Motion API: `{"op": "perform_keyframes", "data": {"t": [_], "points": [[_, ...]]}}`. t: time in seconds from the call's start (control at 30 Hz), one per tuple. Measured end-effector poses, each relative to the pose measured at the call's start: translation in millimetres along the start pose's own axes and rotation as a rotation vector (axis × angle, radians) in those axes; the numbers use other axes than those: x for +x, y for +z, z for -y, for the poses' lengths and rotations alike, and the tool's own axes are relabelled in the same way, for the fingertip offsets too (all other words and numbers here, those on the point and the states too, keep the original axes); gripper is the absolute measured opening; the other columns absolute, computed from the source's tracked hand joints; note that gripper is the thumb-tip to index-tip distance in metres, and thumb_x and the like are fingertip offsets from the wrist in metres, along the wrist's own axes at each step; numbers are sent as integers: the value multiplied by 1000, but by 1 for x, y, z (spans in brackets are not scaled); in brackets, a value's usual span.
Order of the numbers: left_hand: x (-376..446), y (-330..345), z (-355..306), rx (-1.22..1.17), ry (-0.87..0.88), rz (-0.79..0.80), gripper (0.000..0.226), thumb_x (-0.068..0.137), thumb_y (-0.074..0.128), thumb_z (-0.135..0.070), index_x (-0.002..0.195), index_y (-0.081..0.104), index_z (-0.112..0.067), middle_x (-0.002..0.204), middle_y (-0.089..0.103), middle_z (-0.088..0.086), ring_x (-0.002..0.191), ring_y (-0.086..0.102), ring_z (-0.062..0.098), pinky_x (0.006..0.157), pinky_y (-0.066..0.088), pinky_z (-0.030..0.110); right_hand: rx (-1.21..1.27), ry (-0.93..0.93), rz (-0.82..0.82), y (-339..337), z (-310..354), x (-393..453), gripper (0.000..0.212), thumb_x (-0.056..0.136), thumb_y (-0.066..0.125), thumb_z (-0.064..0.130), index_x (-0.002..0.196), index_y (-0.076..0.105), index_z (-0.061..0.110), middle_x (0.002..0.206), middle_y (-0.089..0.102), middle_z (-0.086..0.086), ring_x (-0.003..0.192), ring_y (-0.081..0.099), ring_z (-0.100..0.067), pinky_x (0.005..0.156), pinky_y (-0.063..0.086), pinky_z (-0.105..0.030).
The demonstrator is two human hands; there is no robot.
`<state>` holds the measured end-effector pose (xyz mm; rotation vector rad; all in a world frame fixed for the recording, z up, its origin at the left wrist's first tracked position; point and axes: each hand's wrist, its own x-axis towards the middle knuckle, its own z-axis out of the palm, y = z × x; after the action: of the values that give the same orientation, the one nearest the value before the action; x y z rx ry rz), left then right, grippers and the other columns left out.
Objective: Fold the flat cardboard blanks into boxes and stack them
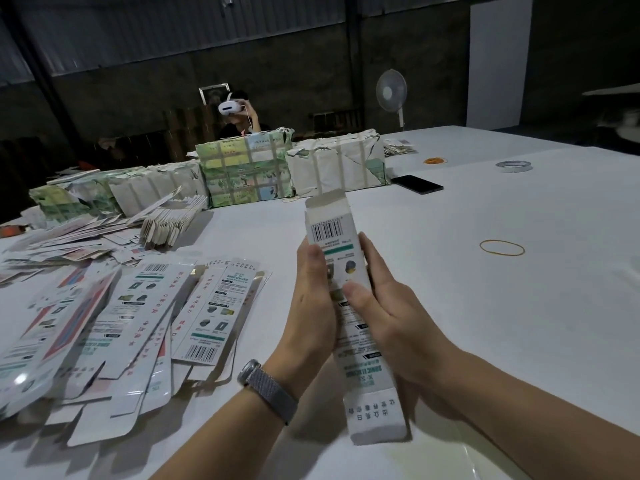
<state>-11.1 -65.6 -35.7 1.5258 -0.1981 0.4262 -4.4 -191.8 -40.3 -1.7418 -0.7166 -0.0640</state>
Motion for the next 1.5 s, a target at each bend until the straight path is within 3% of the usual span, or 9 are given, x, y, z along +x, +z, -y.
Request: {"op": "perform_keyframes", "data": {"t": [0.23,0.4,0.63,0.77,0.87,1.1,1.2,1.3,1.5], "points": [[0,2,-3,53,175,-24,60,97,37,-52,152,22,-31,96,73,-18,86,72,6,70,57,20,38,-55,11,-3,2,1,49,97,40,46,145,37,49,120,69,15,105,69,-15,90,56,-46],[-2,2,-9,6,202,-6,39,99,40,-39,138,35,-41,98,74,-14,84,73,8,68,57,21,62,-40,-7,-10,3,4,38,95,43,47,132,53,45,105,75,6,92,72,-21,81,59,-50],[-6,6,-17,25,194,104,32,102,41,-32,133,42,-31,104,74,2,87,75,27,70,62,44,18,-104,-154,-17,1,12,58,92,47,49,149,33,44,95,68,13,85,70,-14,72,60,-34],[-9,10,-16,2,152,191,30,101,43,-30,131,46,-33,97,74,11,74,73,23,61,59,31,279,-130,-198,-23,5,15,23,92,53,31,112,61,38,94,73,-3,80,70,-15,69,55,-25],[-7,7,-13,-8,97,219,26,104,43,-28,129,47,-31,88,75,8,70,72,18,58,55,25,400,-81,-190,-21,5,15,13,92,54,26,96,66,31,88,72,-12,73,69,-20,67,58,-31],[-5,2,-6,8,-102,299,34,98,44,-44,131,45,-36,87,76,5,71,72,17,58,54,24,290,-18,-351,-21,-4,17,17,85,66,27,98,66,38,93,73,2,83,70,-21,67,56,-29],[-6,1,-1,-14,-177,293,27,100,46,-46,126,40,-46,88,77,5,71,73,17,59,55,24,290,-25,-389,-20,-6,19,39,89,70,8,108,57,39,103,69,5,91,67,-24,76,58,-38],[-7,4,2,-61,-223,251,21,107,43,-39,119,34,-54,86,78,7,73,74,18,61,55,24,295,1,-390,-21,-6,20,36,89,69,1,105,60,32,95,69,4,87,65,-22,83,56,-42],[-6,3,0,-42,-224,293,14,108,41,-34,121,42,-39,79,74,3,64,70,14,54,53,23,290,50,-376,-24,-6,20,24,88,69,1,92,65,25,91,69,-5,77,66,-19,68,56,-27]]}}
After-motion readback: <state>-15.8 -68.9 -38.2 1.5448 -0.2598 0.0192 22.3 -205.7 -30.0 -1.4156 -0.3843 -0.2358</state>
